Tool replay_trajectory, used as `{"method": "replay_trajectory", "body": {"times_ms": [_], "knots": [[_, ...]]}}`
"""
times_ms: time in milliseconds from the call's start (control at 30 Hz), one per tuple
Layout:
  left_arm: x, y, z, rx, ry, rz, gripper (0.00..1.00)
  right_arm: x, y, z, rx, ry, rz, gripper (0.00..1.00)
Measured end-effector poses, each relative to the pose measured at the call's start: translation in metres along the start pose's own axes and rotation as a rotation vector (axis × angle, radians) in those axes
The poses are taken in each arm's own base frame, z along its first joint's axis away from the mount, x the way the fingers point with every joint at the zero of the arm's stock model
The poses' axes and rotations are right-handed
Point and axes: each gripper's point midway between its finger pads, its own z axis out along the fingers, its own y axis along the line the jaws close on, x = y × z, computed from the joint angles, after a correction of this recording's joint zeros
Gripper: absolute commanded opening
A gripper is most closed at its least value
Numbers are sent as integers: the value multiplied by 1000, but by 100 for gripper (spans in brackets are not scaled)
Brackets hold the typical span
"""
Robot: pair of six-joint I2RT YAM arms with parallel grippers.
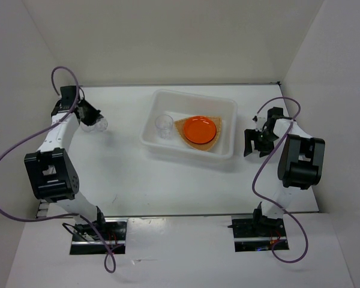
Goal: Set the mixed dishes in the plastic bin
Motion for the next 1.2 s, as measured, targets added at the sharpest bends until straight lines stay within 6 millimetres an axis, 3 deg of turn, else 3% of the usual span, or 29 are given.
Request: {"method": "replay_trajectory", "body": {"times_ms": [133, 333, 467, 667, 900, 1067, 1200], "knots": [[21, -52, -10, 180, 20, 174, 0, 0, 0, 0, 0, 0, 0, 83], [81, -128, -36, 355, 65, 496, 0, 0, 0, 0, 0, 0, 0, 83], [117, -160, -53, 447, 78, 661, 0, 0, 0, 0, 1, 1, 0, 83], [163, -171, -66, 492, 123, 834, 0, 0, -1, 0, 4, 1, 0, 83], [197, -172, -72, 487, 147, 976, 0, 0, -1, 0, 7, 2, 0, 83], [219, -173, -58, 457, 193, 1032, 0, 0, -1, 0, 7, 2, 0, 83], [227, -158, -39, 394, 245, 1048, 0, 0, -1, 0, 7, 2, 0, 83]]}}
